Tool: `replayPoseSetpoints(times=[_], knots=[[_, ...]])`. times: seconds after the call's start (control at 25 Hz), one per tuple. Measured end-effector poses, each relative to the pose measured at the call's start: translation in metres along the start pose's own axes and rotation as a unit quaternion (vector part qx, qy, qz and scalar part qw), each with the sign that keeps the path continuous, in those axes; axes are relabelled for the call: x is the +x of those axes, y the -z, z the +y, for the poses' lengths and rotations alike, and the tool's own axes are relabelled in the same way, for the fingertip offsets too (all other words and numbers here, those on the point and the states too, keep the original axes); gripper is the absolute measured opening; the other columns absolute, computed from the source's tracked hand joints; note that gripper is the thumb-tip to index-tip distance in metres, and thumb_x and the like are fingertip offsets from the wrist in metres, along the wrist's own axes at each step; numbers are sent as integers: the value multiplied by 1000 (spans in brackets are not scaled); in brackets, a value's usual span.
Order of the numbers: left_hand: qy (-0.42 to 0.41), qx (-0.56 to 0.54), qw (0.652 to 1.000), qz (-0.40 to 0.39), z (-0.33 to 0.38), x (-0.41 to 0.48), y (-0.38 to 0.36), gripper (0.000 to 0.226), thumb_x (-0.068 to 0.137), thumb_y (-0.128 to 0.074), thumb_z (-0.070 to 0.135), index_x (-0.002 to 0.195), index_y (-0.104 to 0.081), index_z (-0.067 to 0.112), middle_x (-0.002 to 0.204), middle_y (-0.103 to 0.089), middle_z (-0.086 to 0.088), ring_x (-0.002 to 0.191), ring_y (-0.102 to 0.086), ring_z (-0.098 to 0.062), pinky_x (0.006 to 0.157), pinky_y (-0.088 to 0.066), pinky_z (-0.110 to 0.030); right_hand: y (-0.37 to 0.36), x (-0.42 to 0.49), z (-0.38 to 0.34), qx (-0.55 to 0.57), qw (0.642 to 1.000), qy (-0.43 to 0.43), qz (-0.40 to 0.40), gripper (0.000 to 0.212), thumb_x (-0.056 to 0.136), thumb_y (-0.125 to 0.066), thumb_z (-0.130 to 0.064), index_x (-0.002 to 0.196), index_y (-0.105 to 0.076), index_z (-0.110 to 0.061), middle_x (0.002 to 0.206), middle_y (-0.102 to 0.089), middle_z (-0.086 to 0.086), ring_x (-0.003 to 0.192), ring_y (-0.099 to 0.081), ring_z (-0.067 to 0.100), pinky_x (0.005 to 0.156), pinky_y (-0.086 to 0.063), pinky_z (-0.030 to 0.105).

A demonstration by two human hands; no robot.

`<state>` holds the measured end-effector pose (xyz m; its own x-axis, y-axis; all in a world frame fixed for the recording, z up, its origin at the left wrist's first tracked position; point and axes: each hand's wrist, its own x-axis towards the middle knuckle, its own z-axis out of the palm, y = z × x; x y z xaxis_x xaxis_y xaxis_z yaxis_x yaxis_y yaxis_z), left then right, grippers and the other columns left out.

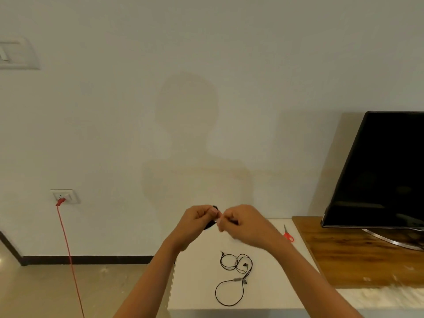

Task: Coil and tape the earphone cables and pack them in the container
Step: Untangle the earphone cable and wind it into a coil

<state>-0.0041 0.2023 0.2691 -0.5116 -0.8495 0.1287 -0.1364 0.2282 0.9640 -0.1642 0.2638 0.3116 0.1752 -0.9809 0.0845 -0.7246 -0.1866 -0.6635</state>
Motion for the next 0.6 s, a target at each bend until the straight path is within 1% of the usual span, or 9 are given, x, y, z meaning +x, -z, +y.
replayPoseSetpoints(times=[0.04,0.08,0.12,0.16,0.2,0.24,0.32,0.44,0.6], knots=[[17,-21,999,-17,-1,-2,-3,36,102,-42,21,81,-71,14,70,-67,-1,61,-52,-17,65,-38,-23,8,5,-1,-29,999,18,17,25,91,-52,-28,75,-69,-19,61,-61,-5,51,-49,6,55,-42,22],[37,-54,997,-27,-1,-5,-5,37,102,-39,22,84,-70,11,78,-69,-10,67,-55,-27,67,-39,-28,16,11,0,-42,998,30,30,24,91,-52,-27,78,-70,-17,67,-64,-8,56,-52,5,58,-42,22],[55,-94,993,-32,0,-7,-7,38,102,-37,22,85,-68,9,86,-70,-15,82,-63,-33,73,-43,-34,22,18,4,-29,998,32,38,21,91,-55,-26,80,-71,-17,71,-66,-10,61,-55,4,60,-43,20],[69,-137,987,-39,1,-9,-8,39,103,-35,22,83,-65,8,88,-70,-16,99,-66,-34,80,-45,-40,27,26,10,8,999,27,41,18,89,-59,-27,82,-71,-17,70,-66,-10,62,-57,4,60,-43,20],[77,-181,979,-48,2,-9,-9,40,103,-32,21,80,-62,8,86,-70,-16,109,-64,-35,85,-46,-45,30,33,17,60,997,17,41,16,86,-64,-30,82,-71,-16,65,-63,-6,57,-55,8,56,-43,21],[77,-227,969,-60,6,-11,-11,40,103,-30,21,78,-58,8,81,-69,-15,112,-62,-36,89,-46,-50,31,38,23,121,992,2,41,17,84,-68,-31,80,-70,-14,58,-58,-1,50,-48,11,51,-40,21],[75,-330,938,-73,12,-11,-14,41,101,-30,23,73,-56,8,73,-66,-14,114,-60,-42,92,-46,-59,23,42,33,240,970,-34,26,15,86,-66,-22,75,-68,-13,53,-46,1,44,-36,9,45,-32,21],[66,-443,893,-48,21,-12,-15,39,95,-38,30,67,-53,8,71,-65,-17,110,-62,-43,82,-49,-66,-8,33,37,372,925,-71,-6,27,93,-50,-9,74,-66,-18,57,-47,-1,44,-36,8,45,-31,21],[68,-520,851,-28,22,-13,-15,40,96,-38,32,66,-51,9,72,-61,-17,112,-62,-41,77,-44,-73,-41,6,28,522,847,-95,-6,22,98,-45,-19,90,-63,-8,49,-46,-5,50,-43,10,54,-41,25]])
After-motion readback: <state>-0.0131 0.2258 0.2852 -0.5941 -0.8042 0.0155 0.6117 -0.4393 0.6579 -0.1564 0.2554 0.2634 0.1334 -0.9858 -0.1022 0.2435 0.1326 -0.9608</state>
